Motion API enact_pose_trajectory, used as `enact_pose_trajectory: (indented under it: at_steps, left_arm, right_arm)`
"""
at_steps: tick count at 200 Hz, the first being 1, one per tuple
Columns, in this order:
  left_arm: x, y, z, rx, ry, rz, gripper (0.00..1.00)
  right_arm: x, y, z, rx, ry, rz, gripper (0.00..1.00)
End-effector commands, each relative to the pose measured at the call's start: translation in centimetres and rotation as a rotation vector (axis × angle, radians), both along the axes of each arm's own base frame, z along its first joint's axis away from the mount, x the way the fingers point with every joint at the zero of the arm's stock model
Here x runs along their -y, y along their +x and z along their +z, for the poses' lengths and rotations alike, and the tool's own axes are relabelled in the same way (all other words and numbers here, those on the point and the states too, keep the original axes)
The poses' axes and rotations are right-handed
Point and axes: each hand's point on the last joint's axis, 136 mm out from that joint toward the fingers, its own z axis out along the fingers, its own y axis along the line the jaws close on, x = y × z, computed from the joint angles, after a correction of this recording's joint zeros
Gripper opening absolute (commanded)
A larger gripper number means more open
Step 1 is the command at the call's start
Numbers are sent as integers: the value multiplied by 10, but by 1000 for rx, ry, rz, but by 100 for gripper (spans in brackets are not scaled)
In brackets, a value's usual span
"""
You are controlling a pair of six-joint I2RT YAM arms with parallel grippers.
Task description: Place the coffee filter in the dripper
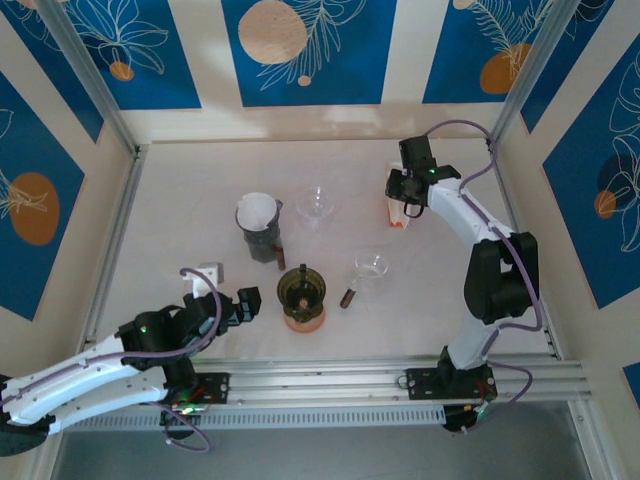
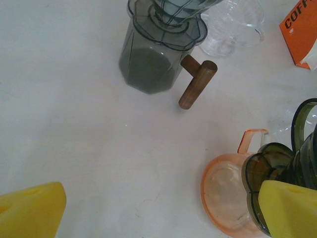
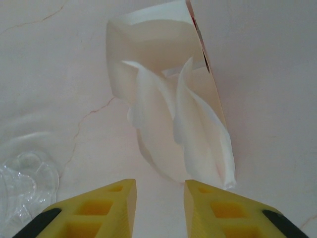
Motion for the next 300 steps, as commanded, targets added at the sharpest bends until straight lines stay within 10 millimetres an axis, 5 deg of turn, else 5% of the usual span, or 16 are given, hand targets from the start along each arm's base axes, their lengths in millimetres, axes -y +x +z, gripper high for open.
enact_pose_trajectory:
  at_steps: [1, 155, 300]
  left_arm:
    - [0, 2, -1, 11, 13, 1, 100]
    - [0, 4, -2, 12, 26, 4, 100]
    - [0, 4, -5, 6, 27, 3, 100]
  right_arm:
    - [4, 9, 1, -10, -32, 4, 31]
    - [16, 27, -23, -72, -88, -36, 25]
    - [19, 31, -26, -74, -115, -44, 14]
